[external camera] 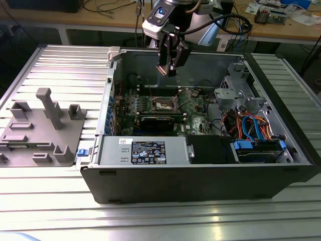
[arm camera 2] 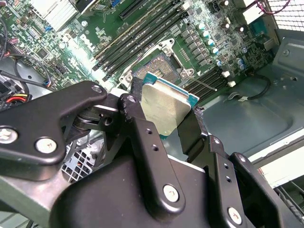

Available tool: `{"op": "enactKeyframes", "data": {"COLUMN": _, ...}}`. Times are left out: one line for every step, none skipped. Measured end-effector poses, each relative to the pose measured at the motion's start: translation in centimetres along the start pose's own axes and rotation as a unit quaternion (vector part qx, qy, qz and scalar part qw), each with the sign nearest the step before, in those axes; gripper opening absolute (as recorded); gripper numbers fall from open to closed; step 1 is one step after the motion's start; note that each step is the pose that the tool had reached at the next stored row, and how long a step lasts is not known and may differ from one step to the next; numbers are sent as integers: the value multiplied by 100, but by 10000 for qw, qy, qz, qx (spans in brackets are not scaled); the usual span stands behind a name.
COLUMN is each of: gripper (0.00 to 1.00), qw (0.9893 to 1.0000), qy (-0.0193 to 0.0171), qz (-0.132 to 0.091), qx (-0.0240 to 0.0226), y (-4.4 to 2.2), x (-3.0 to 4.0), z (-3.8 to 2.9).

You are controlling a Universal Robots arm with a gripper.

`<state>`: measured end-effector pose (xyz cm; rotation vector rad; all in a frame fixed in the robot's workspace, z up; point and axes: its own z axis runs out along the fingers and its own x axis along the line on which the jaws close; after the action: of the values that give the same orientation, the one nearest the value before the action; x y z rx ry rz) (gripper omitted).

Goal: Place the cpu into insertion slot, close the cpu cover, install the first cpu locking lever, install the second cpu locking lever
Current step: 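Place the cpu into insertion slot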

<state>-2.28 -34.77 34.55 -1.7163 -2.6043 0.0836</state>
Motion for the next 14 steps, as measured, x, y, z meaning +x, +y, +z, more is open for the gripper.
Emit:
{"op": "enactKeyframes", "data": {"gripper": 54, "qw": 10000, "qy": 0, "qz": 5, "qx": 0, "y": 0, "x": 0, "z": 0}}
{"op": "enactKeyframes", "data": {"gripper": 54, "qw": 10000, "qy": 0, "qz": 8, "qx": 0, "y": 0, "x": 0, "z": 0}}
{"op": "enactKeyframes", "data": {"gripper": 54, "qw": 10000, "qy": 0, "qz": 10, "qx": 0, "y": 0, "x": 0, "z": 0}}
{"op": "enactKeyframes", "data": {"gripper": 54, "qw": 10000, "qy": 1, "qz": 15, "qx": 0, "y": 0, "x": 0, "z": 0}}
{"op": "enactKeyframes", "data": {"gripper": 54, "qw": 10000, "qy": 1, "qz": 18, "qx": 0, "y": 0, "x": 0, "z": 0}}
{"op": "enactKeyframes", "data": {"gripper": 54, "qw": 10000, "qy": 1, "qz": 21, "qx": 0, "y": 0, "x": 0, "z": 0}}
{"op": "enactKeyframes", "data": {"gripper": 54, "qw": 10000, "qy": 1, "qz": 25, "qx": 0, "y": 0, "x": 0, "z": 0}}
{"op": "enactKeyframes", "data": {"gripper": 54, "qw": 10000, "qy": 2, "qz": 31, "qx": 0, "y": 0, "x": 0, "z": 0}}
{"op": "enactKeyframes", "data": {"gripper": 54, "qw": 10000, "qy": 2, "qz": 35, "qx": 1, "y": 0, "x": 0, "z": 0}}
{"op": "enactKeyframes", "data": {"gripper": 54, "qw": 10000, "qy": 2, "qz": 38, "qx": 0, "y": 0, "x": 0, "z": 0}}
{"op": "enactKeyframes", "data": {"gripper": 54, "qw": 10000, "qy": 2, "qz": 41, "qx": 0, "y": 0, "x": 0, "z": 0}}
{"op": "enactKeyframes", "data": {"gripper": 54, "qw": 10000, "qy": 2, "qz": 43, "qx": 1, "y": 0, "x": 0, "z": 0}}
{"op": "enactKeyframes", "data": {"gripper": 54, "qw": 10000, "qy": 2, "qz": 47, "qx": 0, "y": 0, "x": 0, "z": 0}}
{"op": "enactKeyframes", "data": {"gripper": 54, "qw": 10000, "qy": 3, "qz": 50, "qx": 1, "y": 0, "x": 0, "z": 0}}
